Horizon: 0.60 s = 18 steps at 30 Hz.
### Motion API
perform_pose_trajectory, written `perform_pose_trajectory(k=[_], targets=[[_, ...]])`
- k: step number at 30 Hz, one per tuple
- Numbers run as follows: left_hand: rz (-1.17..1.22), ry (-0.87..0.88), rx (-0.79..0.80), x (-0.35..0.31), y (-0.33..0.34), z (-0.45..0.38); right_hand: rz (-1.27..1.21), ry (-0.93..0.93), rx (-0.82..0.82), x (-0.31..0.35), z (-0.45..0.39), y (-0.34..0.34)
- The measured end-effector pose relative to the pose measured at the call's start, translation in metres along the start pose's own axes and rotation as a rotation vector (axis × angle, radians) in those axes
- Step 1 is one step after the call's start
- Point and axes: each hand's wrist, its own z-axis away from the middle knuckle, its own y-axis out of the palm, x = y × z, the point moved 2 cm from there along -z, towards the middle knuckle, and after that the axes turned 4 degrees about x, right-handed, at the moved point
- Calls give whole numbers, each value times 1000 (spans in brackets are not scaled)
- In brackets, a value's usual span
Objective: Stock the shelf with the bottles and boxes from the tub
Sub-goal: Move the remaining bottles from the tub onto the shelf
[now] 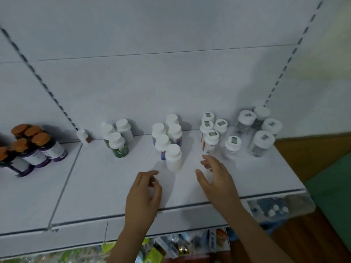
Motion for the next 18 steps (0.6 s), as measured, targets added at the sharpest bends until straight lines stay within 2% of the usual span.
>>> perform_pose_trajectory(k=[4,10,18], targets=[[24,219,210,-54,40,6,-14,-41,-170,-11,12,-54],[95,364,400,-138,109,22,26,-59,-393,-44,40,-152],[98,563,666,-270,241,69,65,154,-490,-155,101,-304]])
